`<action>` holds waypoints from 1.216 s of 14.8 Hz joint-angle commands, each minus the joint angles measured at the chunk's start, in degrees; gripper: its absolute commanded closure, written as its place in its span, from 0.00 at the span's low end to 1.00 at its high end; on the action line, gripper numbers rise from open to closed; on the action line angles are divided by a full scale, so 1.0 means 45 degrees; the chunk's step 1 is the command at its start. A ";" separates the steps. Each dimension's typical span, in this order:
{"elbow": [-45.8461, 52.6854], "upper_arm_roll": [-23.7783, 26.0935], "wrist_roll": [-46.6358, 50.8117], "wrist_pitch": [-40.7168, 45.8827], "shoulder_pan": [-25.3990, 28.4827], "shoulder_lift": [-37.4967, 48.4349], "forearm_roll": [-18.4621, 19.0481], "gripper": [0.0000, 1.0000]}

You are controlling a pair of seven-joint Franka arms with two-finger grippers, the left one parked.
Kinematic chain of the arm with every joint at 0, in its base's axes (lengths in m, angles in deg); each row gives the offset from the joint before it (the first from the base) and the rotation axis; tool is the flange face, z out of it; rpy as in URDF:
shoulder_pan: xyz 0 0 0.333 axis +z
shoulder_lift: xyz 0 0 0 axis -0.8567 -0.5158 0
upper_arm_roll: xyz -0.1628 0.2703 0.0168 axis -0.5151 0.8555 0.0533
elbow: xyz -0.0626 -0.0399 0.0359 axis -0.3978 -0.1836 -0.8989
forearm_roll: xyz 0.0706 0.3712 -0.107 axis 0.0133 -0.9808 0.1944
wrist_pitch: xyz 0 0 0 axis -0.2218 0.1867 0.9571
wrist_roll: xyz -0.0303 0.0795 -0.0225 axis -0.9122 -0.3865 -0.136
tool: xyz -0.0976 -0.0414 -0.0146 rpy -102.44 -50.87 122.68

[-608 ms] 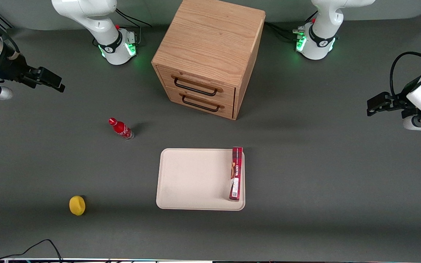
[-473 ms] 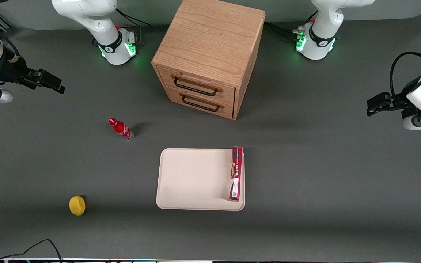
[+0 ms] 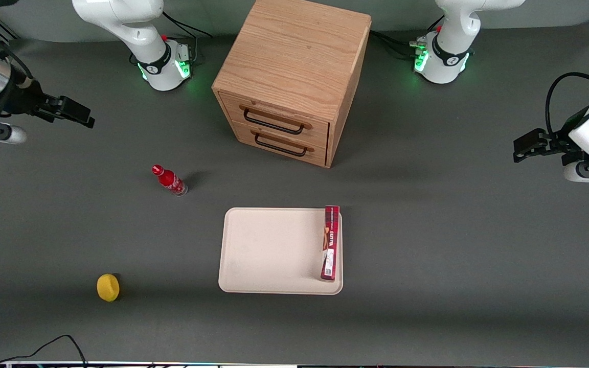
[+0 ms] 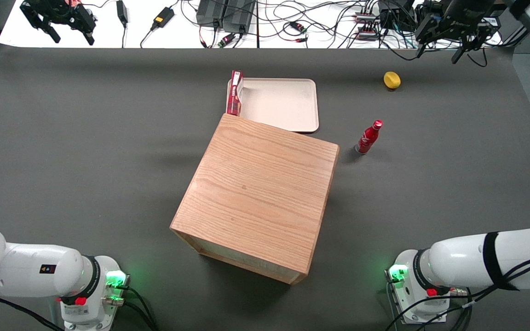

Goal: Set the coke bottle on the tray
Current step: 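Move the right gripper down over the red Coca-Cola bottle, then close the right gripper around the bottle's body and lift it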

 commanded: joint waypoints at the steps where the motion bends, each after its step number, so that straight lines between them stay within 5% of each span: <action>1: -0.2516 0.0562 0.0418 -0.2280 0.0021 0.0300 -0.0297 0.00; 5: -0.6345 0.1657 0.1940 -0.7532 0.0060 0.0047 0.0013 0.00; 7: -0.7677 0.1815 0.2467 -0.9742 0.0079 -0.0362 0.0811 0.00; 12: -0.9048 0.1815 0.2665 -1.1937 0.0001 -0.0911 0.1967 0.00; 14: -0.9128 0.1815 0.2646 -1.2096 0.0001 -0.0911 0.2103 0.18; 15: -0.9128 0.1815 0.2646 -1.2115 0.0001 -0.0911 0.2162 0.36; 17: -0.9128 0.1815 0.2646 -1.2115 0.0001 -0.0911 0.2182 0.88; 18: -0.9128 0.1815 0.2646 -1.2096 0.0001 -0.0911 0.2163 1.00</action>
